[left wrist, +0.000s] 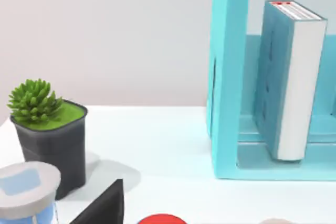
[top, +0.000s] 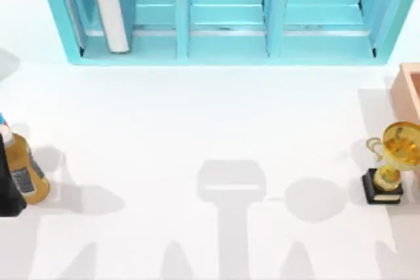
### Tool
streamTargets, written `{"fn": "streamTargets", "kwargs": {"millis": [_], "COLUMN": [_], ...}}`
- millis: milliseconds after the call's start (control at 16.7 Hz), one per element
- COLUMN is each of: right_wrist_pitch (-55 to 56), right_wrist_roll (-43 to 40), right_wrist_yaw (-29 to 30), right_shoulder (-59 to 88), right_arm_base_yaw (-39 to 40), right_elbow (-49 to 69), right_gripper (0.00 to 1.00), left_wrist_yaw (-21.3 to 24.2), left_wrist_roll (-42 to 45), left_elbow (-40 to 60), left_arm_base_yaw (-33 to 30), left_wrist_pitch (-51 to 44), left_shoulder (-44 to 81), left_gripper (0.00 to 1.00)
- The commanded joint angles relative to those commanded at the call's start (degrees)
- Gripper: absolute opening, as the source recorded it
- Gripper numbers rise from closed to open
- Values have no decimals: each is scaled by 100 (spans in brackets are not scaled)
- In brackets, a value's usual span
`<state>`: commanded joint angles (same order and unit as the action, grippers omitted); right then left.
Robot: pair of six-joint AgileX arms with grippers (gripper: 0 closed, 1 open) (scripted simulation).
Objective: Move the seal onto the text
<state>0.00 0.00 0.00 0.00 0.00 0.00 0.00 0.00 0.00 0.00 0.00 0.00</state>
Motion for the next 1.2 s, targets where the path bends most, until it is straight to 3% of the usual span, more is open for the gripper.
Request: {"fn": "streamTargets", "kwargs": {"millis": [240, 540, 1200], "right_wrist_pitch": [0, 0, 0], "right_wrist_roll": [0, 0, 0], "right_wrist_yaw": [0, 0, 0], "right_shoulder": [0, 0, 0], "right_arm_base_yaw": [0, 0, 0], "right_elbow": [0, 0, 0], "right_gripper": [100, 100, 100], "left_wrist_yaw": [-53, -432, -1330], "left_wrist_roll": [-9, -62, -47], "left_elbow": [115, 915, 3319], "left_arm_base_yaw": [-40, -316, -1252], "left_wrist_pitch": [166, 1388, 5419], "left_shoulder": [173, 1631, 8082], "left_gripper": [100, 100, 100]}}
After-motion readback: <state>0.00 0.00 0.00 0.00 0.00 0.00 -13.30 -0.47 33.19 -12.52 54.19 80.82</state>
